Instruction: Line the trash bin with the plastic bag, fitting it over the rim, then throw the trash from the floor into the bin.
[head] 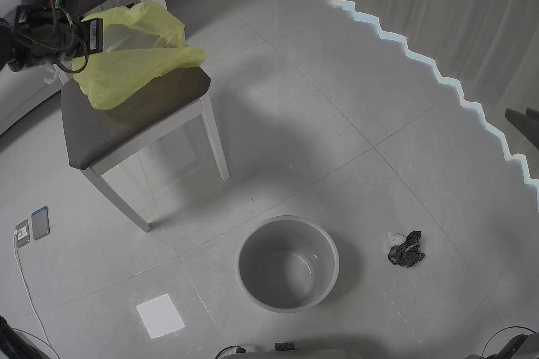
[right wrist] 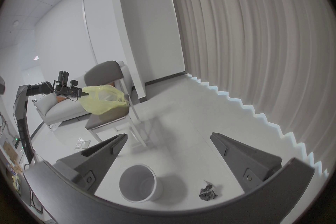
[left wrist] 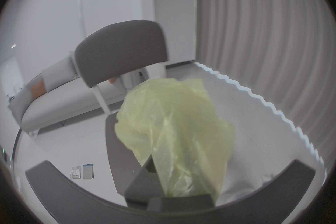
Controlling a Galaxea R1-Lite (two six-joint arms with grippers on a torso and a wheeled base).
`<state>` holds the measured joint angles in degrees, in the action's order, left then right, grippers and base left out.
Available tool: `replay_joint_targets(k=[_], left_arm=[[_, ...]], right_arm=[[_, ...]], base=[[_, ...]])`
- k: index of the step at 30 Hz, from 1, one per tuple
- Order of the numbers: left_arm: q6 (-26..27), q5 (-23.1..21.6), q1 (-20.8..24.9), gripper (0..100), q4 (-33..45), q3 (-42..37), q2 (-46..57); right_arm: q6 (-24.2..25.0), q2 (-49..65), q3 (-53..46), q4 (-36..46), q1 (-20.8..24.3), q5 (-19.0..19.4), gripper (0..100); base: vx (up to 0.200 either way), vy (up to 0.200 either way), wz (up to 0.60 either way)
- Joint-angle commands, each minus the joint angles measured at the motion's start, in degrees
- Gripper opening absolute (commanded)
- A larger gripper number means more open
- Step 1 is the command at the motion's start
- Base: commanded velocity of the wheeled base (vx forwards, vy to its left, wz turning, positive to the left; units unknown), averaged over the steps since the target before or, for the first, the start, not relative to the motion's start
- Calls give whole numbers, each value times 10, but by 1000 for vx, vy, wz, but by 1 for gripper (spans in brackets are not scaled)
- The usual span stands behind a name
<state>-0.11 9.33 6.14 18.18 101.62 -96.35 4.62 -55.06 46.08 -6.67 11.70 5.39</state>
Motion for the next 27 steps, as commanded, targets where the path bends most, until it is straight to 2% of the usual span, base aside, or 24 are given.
replay_joint_targets(k=[1, 5, 8, 10, 11, 13, 21, 23, 27], left_arm=[[60, -29, 108, 0, 121, 44, 133], [94, -28, 165, 0, 187, 86, 152], [97, -24, 197, 0, 209, 98, 158], [97, -24, 197, 0, 209, 98, 158], [97, -23, 220, 0, 220, 90, 170], [98, -23, 234, 0, 230, 82, 178], [97, -28, 296, 0, 223, 56, 179], [97, -28, 297, 0, 223, 56, 179], [96, -30, 332, 0, 192, 56, 165]], right_arm=[[0, -72, 81, 10, 61, 0, 100], [-1, -101, 125, 21, 84, 1, 100], [-2, -119, 162, 46, 95, 3, 100], [-2, -119, 162, 46, 95, 3, 100], [-3, -128, 193, 83, 96, 9, 100], [-3, -135, 212, 107, 95, 9, 100], [-5, -174, 272, 124, 65, 12, 100], [-5, -174, 275, 124, 65, 12, 100], [-3, -216, 317, 145, 57, 17, 100]], base=[[0, 0, 0], [0, 0, 0], [0, 0, 0], [0, 0, 0], [0, 0, 0], [0, 0, 0], [0, 0, 0], [0, 0, 0], [0, 0, 0]])
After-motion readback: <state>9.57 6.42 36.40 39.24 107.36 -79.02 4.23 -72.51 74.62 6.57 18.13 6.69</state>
